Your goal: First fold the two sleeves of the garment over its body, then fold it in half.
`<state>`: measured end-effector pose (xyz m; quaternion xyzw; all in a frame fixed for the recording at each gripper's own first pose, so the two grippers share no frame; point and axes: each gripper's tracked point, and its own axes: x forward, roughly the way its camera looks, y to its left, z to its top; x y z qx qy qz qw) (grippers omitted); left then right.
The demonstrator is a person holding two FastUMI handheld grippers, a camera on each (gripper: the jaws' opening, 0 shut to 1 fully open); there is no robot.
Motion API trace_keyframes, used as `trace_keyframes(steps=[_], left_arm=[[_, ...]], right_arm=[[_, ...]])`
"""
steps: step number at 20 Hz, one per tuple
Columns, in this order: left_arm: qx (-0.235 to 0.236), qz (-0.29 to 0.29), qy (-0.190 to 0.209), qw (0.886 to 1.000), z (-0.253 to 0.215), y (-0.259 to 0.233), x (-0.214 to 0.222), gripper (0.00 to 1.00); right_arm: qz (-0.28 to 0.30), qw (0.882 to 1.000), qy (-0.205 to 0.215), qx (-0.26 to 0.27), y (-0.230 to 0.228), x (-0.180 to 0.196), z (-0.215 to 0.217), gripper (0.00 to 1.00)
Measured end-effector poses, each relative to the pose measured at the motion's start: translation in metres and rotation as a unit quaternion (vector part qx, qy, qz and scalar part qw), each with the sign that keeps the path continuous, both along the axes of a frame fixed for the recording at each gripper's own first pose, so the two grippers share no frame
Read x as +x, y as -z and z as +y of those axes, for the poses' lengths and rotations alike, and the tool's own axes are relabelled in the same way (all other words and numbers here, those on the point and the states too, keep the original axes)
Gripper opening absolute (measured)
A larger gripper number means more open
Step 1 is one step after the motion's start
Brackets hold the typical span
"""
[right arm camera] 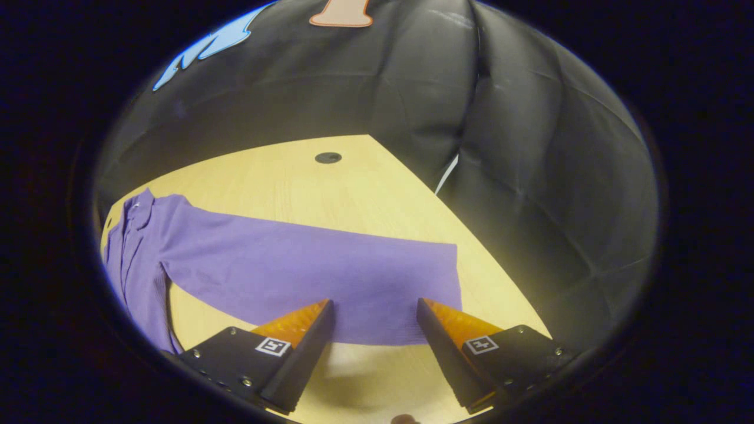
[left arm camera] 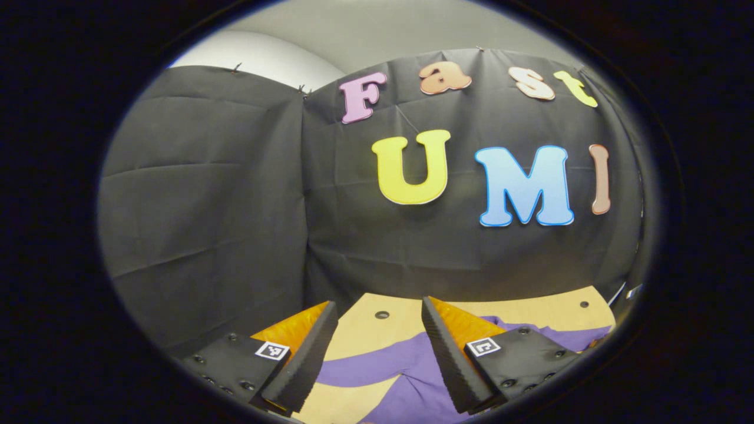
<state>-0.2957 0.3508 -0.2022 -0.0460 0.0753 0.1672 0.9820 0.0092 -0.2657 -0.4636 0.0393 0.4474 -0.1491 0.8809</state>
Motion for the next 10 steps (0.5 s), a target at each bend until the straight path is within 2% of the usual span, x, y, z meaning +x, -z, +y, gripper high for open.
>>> trace_keyframes(steps=[4, 6, 7, 9, 10], left_arm=[[-0.001, 0.004, -0.003, 1.0, 0.0, 0.001, 0.0, 0.95], [-0.005, 0.004, -0.001, 1.0, -0.002, 0.004, 0.001, 0.94], [-0.006, 0.004, -0.001, 1.0, -0.002, 0.004, 0.001, 0.94], [-0.006, 0.004, 0.0, 1.0, -0.003, 0.008, 0.002, 0.94], [-0.004, 0.005, 0.0, 1.0, -0.003, 0.008, 0.001, 0.94]], right_arm=[[0.002, 1.0, -0.009, 0.001, 0.005, -0.006, 0.006, 0.95], [-0.003, 0.999, 0.004, 0.035, 0.003, -0.003, 0.014, 0.96], [-0.001, 0.998, 0.009, 0.057, 0.005, -0.002, 0.021, 0.76], [-0.008, 0.998, 0.006, 0.057, 0.007, -0.001, 0.023, 0.63], [-0.006, 0.998, -0.002, 0.057, 0.007, 0.004, 0.026, 0.63]])
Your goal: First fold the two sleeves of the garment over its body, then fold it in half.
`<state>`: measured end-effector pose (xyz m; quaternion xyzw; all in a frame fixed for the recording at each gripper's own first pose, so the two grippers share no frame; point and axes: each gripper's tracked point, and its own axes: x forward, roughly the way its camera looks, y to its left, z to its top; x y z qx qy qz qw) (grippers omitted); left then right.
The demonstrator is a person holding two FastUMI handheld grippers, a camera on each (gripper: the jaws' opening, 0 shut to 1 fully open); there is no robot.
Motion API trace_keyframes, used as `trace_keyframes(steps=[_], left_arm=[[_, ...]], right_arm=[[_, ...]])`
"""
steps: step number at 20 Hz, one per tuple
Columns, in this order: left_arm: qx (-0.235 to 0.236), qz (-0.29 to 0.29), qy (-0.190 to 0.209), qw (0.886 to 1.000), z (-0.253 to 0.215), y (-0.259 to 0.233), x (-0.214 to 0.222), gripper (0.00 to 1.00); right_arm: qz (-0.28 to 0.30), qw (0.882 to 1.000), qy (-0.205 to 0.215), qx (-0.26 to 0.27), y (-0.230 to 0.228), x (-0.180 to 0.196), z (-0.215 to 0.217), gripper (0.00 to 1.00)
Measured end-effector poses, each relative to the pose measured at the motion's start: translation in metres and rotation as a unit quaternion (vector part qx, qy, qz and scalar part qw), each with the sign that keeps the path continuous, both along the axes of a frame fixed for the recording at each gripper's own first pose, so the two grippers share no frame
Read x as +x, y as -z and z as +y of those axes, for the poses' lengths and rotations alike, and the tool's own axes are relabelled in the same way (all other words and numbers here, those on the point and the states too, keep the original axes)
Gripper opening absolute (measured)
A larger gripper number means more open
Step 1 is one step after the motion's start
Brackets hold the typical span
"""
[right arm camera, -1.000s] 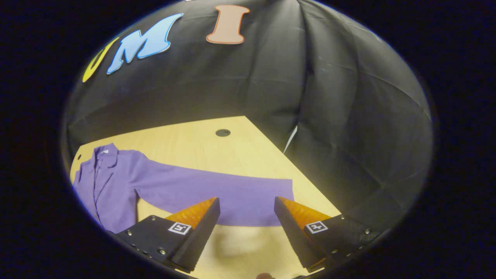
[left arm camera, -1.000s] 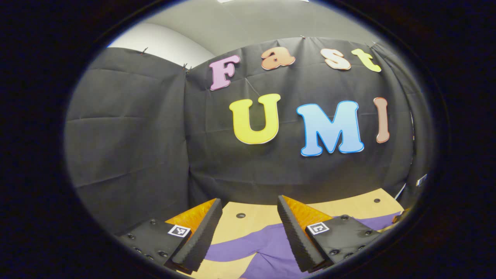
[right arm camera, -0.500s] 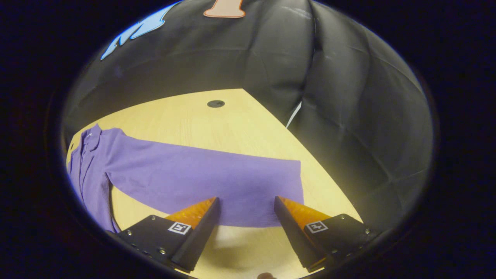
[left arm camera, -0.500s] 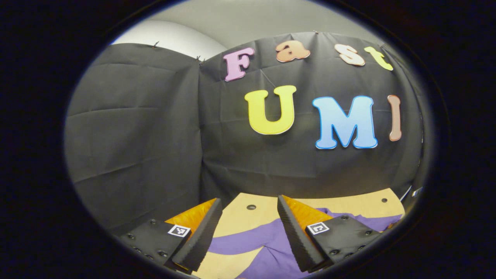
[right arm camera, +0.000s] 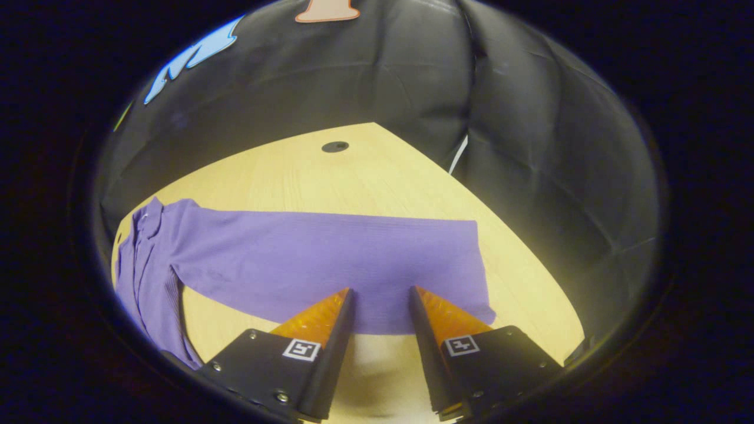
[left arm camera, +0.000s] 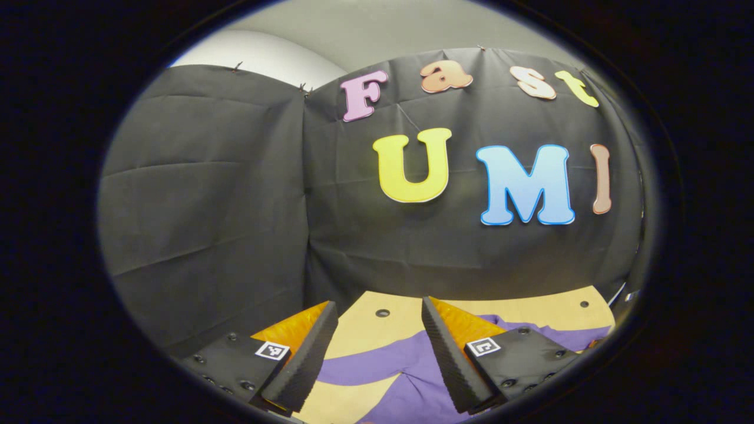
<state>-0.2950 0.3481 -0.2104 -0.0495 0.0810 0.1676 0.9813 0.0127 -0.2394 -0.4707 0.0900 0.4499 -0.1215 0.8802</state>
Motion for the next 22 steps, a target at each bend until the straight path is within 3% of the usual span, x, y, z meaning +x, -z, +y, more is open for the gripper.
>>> trace_keyframes(steps=[2, 5, 6, 10, 17, 22], left_arm=[[0.001, 0.002, -0.001, 1.0, 0.002, 0.002, 0.0, 0.94], [0.0, 0.006, -0.001, 1.0, -0.002, 0.004, -0.002, 0.93], [0.001, 0.007, -0.001, 1.0, -0.003, 0.004, -0.003, 0.93], [0.003, 0.01, 0.005, 1.0, -0.007, 0.006, -0.003, 0.92], [0.006, 0.01, 0.013, 1.0, -0.01, 0.005, -0.004, 0.94], [0.004, 0.013, 0.02, 1.0, -0.01, 0.009, 0.0, 0.94]], right_arm=[[0.005, 1.0, -0.004, -0.015, 0.002, -0.001, 0.004, 0.3], [0.013, 0.999, 0.032, 0.02, 0.001, 0.001, 0.007, 0.3], [0.018, 0.999, 0.042, 0.025, -0.001, 0.0, 0.009, 0.02], [0.024, 0.999, 0.037, 0.008, -0.003, 0.003, 0.006, 0.02], [0.012, 0.998, 0.062, 0.031, -0.015, 0.015, 0.01, 0.01], [-0.031, 0.997, 0.036, 0.056, -0.056, 0.038, 0.051, 0.01]])
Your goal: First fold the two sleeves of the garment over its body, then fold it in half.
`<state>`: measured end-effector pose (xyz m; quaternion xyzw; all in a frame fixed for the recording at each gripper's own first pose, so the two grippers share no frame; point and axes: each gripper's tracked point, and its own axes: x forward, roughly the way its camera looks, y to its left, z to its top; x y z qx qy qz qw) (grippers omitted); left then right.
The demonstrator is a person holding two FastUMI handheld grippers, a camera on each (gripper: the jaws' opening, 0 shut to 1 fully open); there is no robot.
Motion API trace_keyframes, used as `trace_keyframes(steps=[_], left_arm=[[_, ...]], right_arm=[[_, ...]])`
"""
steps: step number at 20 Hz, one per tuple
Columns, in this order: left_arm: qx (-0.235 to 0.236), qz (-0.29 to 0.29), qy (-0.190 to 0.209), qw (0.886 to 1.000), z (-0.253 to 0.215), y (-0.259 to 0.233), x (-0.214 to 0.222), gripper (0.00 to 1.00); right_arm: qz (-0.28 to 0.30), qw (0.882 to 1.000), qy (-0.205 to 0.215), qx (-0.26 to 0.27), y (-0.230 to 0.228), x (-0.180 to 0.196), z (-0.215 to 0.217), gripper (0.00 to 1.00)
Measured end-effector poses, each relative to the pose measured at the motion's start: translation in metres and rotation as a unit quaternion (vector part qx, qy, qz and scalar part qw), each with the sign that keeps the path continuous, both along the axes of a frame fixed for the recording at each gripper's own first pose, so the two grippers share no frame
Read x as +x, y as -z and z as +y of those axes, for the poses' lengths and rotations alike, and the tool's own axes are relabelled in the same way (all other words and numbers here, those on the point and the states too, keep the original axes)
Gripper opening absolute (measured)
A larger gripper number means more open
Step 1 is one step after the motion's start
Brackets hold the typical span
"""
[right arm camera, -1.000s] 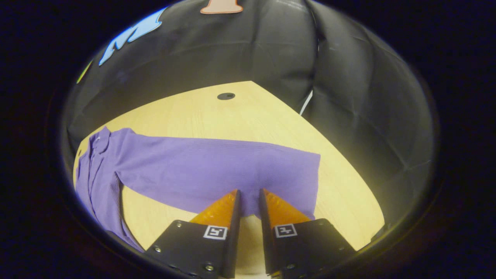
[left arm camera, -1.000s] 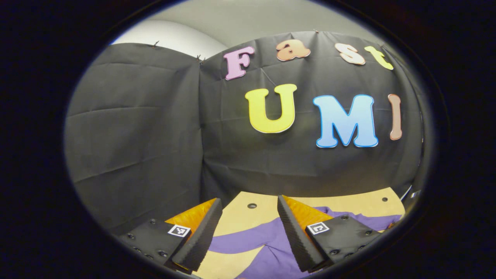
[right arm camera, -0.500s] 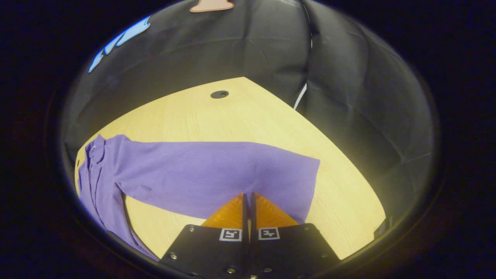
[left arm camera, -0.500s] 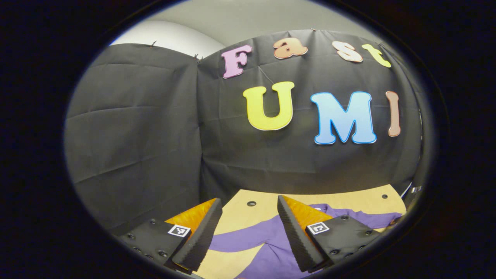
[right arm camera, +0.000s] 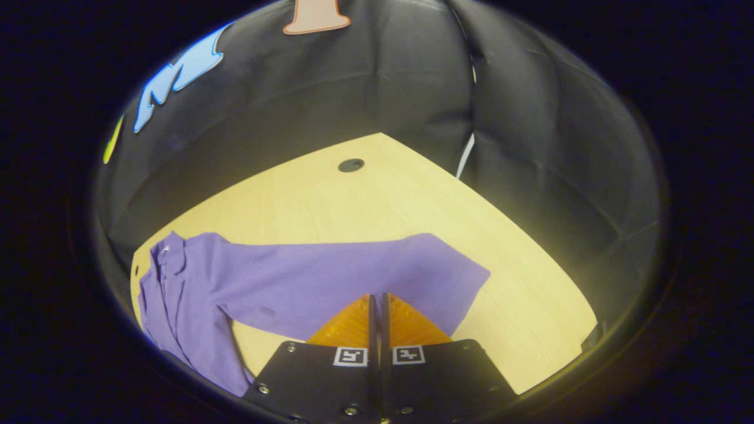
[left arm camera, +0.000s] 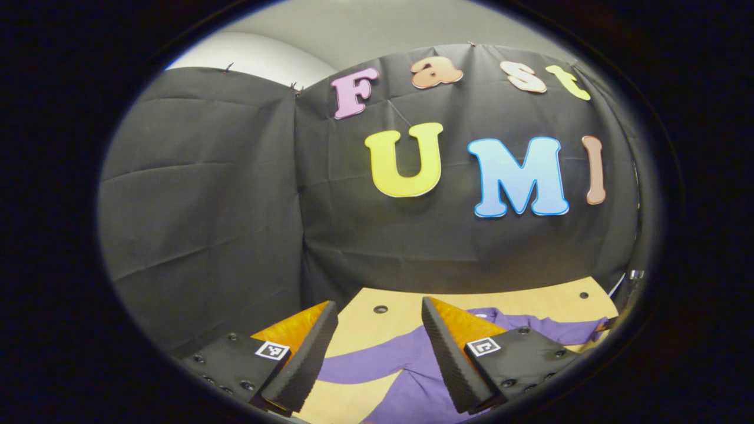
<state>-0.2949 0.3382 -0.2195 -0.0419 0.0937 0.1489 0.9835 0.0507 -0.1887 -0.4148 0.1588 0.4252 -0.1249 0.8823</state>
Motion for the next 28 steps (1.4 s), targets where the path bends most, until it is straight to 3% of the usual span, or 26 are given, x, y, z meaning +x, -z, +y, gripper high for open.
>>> trace_keyframes(steps=[12, 28], left_arm=[[-0.002, 0.009, -0.001, 1.0, 0.022, 0.01, 0.006, 0.94], [-0.006, 0.031, -0.004, 0.999, 0.109, 0.051, 0.02, 0.94]], right_arm=[[-0.071, 0.989, -0.113, 0.068, -0.068, 0.06, 0.183, 0.01], [-0.078, 0.954, -0.244, 0.153, -0.099, 0.054, 0.437, 0.01]])
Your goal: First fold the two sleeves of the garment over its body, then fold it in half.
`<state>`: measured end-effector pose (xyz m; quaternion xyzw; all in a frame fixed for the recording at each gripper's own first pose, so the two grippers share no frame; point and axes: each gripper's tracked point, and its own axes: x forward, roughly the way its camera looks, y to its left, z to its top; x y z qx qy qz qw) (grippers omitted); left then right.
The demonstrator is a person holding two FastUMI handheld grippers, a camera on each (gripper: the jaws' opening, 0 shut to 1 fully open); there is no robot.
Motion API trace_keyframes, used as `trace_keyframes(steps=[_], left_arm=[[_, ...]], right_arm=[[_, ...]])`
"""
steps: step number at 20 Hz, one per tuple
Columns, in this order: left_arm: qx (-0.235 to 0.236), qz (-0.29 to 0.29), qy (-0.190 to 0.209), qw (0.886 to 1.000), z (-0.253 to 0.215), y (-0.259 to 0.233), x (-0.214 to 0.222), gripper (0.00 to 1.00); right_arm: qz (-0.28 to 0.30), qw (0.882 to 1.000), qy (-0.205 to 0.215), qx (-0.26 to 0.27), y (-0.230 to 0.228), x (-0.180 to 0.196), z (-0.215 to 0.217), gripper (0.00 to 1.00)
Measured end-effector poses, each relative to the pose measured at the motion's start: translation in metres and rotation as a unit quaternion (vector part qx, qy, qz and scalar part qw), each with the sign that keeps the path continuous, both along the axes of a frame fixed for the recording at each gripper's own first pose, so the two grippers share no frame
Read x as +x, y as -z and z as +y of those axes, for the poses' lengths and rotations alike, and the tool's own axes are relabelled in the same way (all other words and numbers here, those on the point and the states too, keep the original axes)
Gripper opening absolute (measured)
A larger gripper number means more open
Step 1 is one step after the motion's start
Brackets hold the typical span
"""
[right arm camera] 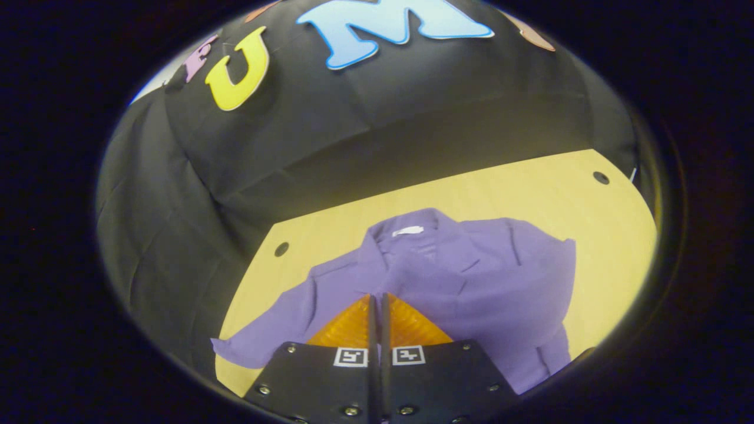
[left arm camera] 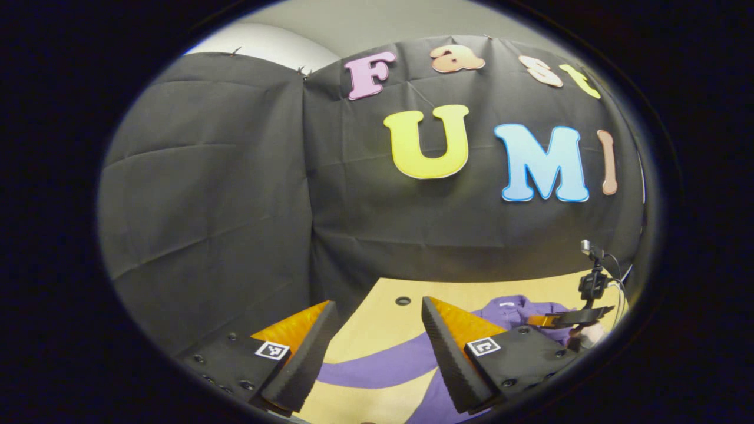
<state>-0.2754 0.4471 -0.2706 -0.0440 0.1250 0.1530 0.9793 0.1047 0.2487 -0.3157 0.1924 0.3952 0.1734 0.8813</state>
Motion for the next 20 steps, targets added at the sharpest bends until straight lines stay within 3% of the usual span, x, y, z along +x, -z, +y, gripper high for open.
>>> trace_keyframes(steps=[8, 18, 20], left_arm=[[-0.023, 0.04, 0.004, 0.999, 0.034, 0.074, 0.007, 0.95], [-0.077, 0.116, -0.02, 0.99, 0.061, 0.195, 0.002, 0.94], [-0.088, 0.136, -0.024, 0.986, 0.063, 0.218, -0.001, 0.94]], right_arm=[[0.025, 0.997, -0.07, -0.008, 0.018, -0.036, 0.083, 0.01], [0.051, 0.993, -0.101, -0.035, 0.037, -0.055, 0.104, 0.0], [0.051, 0.993, -0.102, -0.035, 0.039, -0.057, 0.105, 0.11]])
